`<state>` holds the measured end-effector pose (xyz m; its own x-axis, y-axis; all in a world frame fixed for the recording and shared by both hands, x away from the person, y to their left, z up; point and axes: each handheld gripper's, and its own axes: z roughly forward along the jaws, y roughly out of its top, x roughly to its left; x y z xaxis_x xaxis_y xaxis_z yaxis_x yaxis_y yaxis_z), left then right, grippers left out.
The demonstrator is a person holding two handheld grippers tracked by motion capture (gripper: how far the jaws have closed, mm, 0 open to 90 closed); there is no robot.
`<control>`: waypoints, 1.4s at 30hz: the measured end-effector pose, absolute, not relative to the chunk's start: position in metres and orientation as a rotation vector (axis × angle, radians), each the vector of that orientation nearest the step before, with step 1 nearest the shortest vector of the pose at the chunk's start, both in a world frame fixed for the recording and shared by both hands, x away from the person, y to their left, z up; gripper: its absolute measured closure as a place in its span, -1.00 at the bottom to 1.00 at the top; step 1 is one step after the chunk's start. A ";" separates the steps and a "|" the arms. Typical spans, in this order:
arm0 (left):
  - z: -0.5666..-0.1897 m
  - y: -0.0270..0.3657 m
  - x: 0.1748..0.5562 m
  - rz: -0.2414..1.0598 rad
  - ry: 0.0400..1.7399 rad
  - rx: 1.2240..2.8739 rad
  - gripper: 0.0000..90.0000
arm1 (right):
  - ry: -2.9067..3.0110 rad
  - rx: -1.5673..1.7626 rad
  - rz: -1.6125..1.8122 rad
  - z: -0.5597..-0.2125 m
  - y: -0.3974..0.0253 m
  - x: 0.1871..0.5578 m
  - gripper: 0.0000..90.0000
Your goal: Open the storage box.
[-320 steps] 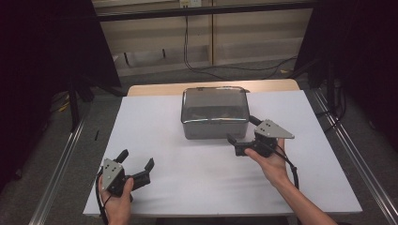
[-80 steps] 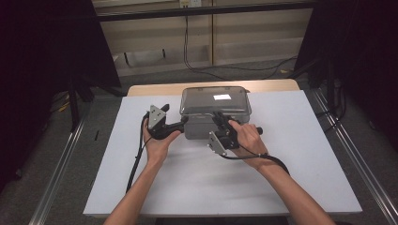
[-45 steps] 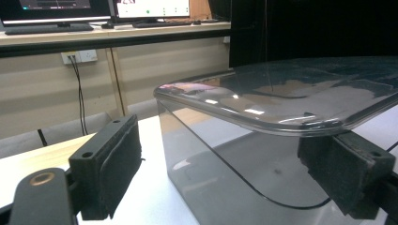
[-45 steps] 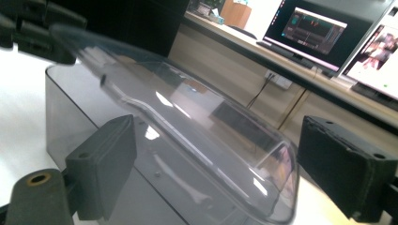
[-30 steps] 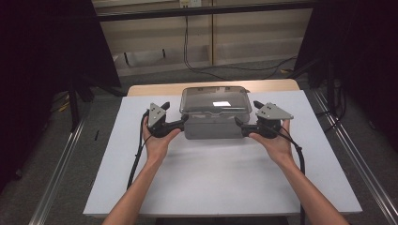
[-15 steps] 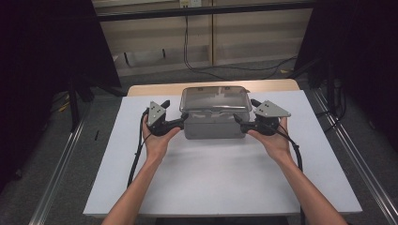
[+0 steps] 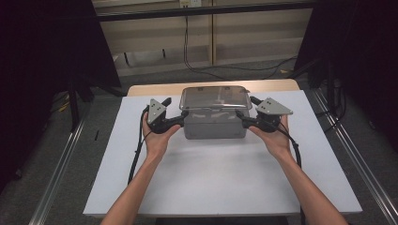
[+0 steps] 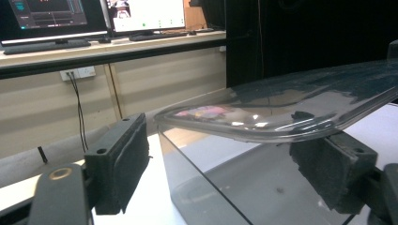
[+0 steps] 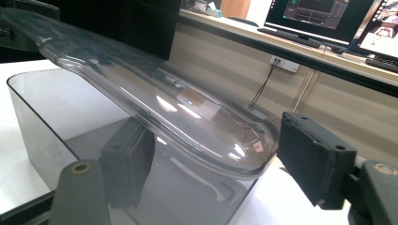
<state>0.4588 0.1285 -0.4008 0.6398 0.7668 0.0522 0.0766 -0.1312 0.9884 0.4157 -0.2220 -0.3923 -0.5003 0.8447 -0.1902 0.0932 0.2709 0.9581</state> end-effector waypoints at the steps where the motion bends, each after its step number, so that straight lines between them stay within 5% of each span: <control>1: -0.400 0.128 0.460 0.691 0.704 1.618 -0.52 | 1.810 0.856 1.293 -0.392 -0.222 0.416 -0.38; 13: -0.392 0.128 0.464 0.695 0.686 1.610 -0.41 | 1.787 0.836 1.292 -0.384 -0.218 0.423 -0.41; 42: -0.379 0.120 0.477 0.692 0.608 1.626 0.02 | 1.764 0.822 1.381 -0.373 -0.222 0.436 -0.06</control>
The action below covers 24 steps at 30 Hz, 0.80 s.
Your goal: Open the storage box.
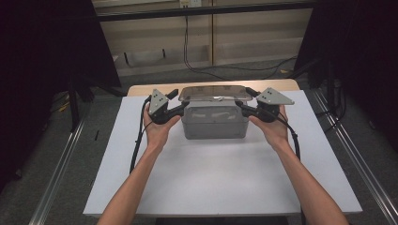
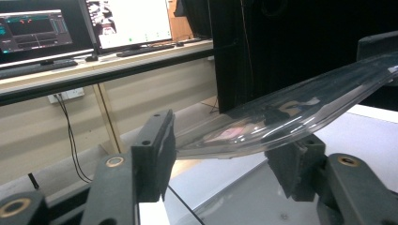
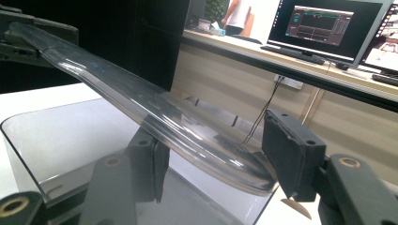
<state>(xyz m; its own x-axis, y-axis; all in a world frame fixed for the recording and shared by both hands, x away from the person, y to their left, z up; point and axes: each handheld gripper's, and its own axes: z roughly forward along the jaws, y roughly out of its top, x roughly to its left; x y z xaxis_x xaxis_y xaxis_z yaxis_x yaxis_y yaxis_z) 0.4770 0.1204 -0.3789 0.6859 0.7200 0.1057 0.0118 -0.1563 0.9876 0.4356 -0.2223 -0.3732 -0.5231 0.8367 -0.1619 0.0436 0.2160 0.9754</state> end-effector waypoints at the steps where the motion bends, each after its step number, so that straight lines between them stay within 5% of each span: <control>1: -0.379 0.120 0.477 0.692 0.608 1.626 0.06 | 1.764 0.822 1.381 -0.373 -0.222 0.436 -0.06; 24: -0.375 0.119 0.486 0.691 0.584 1.630 0.20 | 1.749 0.826 1.404 -0.370 -0.224 0.445 -0.01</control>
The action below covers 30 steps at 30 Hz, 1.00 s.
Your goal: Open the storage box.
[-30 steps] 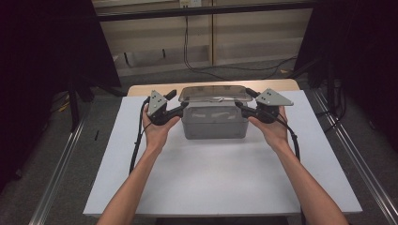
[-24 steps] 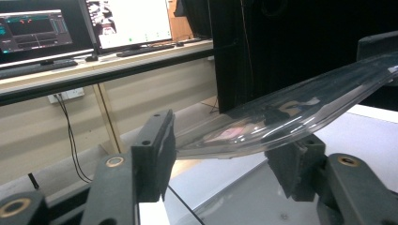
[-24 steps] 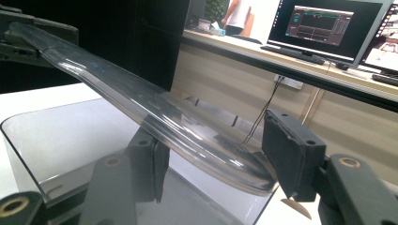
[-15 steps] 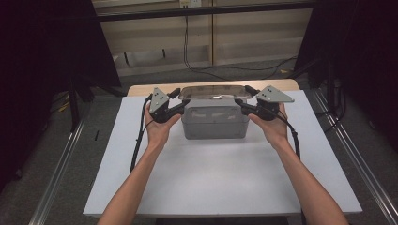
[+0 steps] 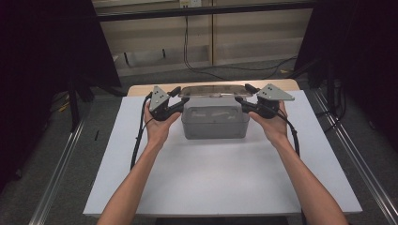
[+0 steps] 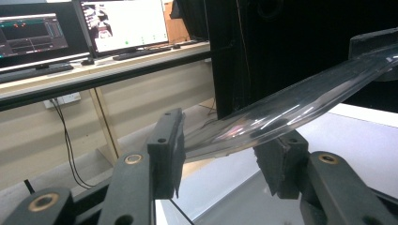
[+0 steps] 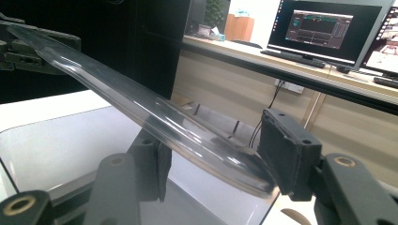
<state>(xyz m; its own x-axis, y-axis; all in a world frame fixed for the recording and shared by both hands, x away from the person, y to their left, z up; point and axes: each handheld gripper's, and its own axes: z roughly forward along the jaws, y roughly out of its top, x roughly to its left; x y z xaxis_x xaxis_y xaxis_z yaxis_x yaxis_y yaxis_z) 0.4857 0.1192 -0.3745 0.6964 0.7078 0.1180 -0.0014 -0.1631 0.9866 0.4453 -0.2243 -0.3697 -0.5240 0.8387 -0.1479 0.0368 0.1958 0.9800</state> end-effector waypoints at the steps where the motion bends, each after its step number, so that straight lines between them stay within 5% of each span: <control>1: -0.374 0.120 0.486 0.694 0.585 1.635 0.21 | 1.748 0.827 1.402 -0.370 -0.225 0.446 -0.01; 30: -0.375 0.118 0.504 0.690 0.626 1.627 0.31 | 1.733 0.858 1.418 -0.371 -0.229 0.466 0.09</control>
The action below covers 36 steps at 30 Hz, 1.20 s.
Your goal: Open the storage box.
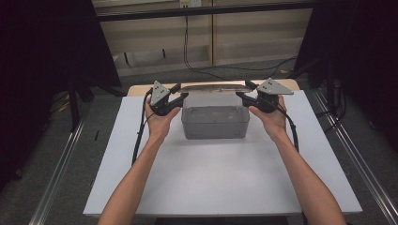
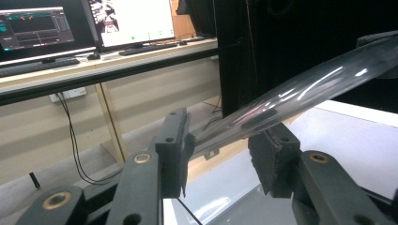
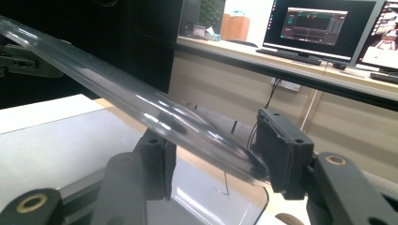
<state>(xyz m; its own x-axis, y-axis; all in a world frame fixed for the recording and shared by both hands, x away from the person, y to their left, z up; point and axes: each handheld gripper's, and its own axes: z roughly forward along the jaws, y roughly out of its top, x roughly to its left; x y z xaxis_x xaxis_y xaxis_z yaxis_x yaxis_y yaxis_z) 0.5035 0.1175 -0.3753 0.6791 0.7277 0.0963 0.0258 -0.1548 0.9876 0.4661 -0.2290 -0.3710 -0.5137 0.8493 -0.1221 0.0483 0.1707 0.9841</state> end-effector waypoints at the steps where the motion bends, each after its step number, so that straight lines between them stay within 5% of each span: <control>1: -0.375 0.117 0.505 0.691 0.624 1.624 0.31 | 1.732 0.853 1.416 -0.369 -0.229 0.468 0.09; 36: -0.371 0.114 0.530 0.705 0.611 1.651 0.44 | 1.706 0.871 1.434 -0.367 -0.234 0.492 0.18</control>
